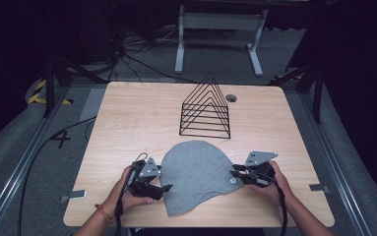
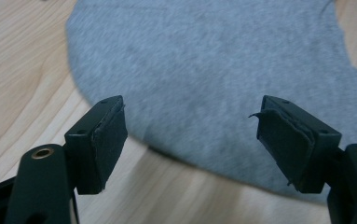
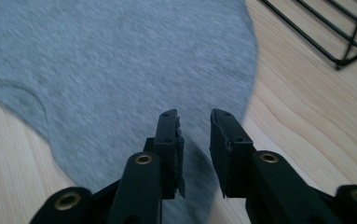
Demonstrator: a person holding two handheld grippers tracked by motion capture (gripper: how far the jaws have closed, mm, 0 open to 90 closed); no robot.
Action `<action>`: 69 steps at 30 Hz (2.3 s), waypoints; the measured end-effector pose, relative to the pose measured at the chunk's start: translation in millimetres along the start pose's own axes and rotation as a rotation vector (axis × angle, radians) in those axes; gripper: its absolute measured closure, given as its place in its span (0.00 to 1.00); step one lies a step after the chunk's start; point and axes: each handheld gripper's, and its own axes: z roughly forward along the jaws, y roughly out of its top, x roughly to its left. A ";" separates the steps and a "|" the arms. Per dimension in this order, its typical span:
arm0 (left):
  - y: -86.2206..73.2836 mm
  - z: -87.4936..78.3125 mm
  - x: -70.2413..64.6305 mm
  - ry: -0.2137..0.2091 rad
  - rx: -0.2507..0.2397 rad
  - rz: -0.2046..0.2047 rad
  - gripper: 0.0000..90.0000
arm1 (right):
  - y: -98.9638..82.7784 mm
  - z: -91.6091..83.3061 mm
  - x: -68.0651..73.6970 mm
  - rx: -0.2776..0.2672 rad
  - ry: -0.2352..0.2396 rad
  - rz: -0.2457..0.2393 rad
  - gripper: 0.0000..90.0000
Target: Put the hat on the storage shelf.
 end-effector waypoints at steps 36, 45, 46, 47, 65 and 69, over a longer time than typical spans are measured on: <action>26.4 43.9 36.4 -0.005 0.069 -0.047 0.27 | -24.5 -26.1 34.1 0.135 0.071 0.011 0.79; 46.4 51.4 51.1 0.030 0.061 -0.033 0.29 | -1.1 -27.1 -8.1 0.044 -0.073 0.134 0.62; 48.9 54.0 53.8 0.029 0.072 -0.034 0.29 | 2.4 -23.3 -13.1 0.049 -0.079 0.141 0.61; 50.8 56.5 56.1 0.025 0.073 -0.038 0.29 | 5.5 -18.3 -17.4 0.055 -0.099 0.136 0.59; 54.1 66.1 57.5 -0.034 0.091 -0.021 0.45 | 13.6 27.1 -39.7 0.094 -0.083 0.198 0.59; 53.2 63.9 54.1 -0.045 0.086 -0.054 0.62 | 14.7 26.7 -33.9 0.092 -0.059 0.186 0.78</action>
